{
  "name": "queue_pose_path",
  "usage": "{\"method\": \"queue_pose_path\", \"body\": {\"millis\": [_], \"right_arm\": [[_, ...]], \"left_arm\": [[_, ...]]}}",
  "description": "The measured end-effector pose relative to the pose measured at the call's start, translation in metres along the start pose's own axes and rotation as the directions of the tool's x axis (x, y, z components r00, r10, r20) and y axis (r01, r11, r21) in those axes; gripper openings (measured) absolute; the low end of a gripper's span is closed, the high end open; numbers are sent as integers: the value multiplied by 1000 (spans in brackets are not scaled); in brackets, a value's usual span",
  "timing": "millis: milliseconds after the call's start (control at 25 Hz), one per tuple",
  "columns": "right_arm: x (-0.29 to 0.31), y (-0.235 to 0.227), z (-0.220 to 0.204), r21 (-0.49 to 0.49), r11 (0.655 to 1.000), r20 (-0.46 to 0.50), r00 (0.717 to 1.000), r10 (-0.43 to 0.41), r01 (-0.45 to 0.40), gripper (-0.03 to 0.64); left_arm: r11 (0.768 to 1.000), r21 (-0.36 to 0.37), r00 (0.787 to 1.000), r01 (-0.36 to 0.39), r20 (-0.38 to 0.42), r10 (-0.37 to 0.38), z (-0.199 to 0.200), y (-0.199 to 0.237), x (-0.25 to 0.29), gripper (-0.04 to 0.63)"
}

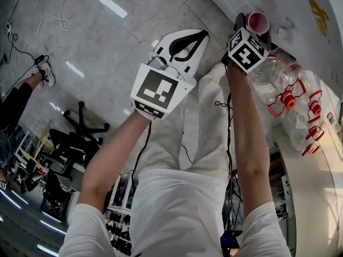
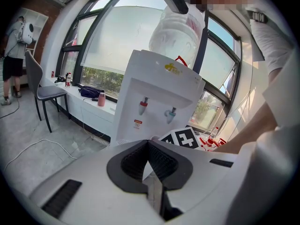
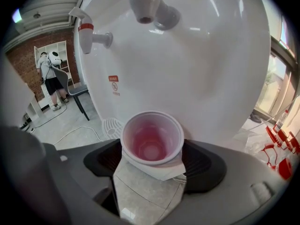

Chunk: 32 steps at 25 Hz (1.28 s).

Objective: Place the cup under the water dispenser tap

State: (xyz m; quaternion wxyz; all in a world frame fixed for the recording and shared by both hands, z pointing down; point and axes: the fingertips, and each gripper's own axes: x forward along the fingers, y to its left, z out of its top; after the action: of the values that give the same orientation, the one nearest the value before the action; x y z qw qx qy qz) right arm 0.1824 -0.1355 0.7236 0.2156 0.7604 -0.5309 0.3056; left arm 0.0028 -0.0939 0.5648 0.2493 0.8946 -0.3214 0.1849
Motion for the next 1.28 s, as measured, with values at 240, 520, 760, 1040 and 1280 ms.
{"method": "queue_pose_path", "body": {"millis": [240, 520, 760, 1040, 1280], "right_arm": [[-4, 1, -2, 21, 1000, -6, 1000, -11, 11, 402], [-18, 4, -3, 43, 999, -20, 1000, -7, 8, 403], [-36, 6, 0, 56, 998, -19, 1000, 13, -12, 402], [-71, 9, 14, 41, 998, -7, 998, 55, -55, 399], [-105, 10, 24, 27, 995, -21, 995, 99, -99, 348]], "left_arm": [[1000, 3, 1000, 2, -2, -2, 0, 0, -2, 6], [1000, 15, 1000, 3, 3, -3, 8, -3, -8, 6], [999, 31, 1000, 5, 10, -5, 18, -9, -15, 6], [999, 30, 1000, -11, 9, 10, 31, -17, -28, 6], [1000, 20, 1000, -14, 9, 14, 40, -30, -41, 6]]}}
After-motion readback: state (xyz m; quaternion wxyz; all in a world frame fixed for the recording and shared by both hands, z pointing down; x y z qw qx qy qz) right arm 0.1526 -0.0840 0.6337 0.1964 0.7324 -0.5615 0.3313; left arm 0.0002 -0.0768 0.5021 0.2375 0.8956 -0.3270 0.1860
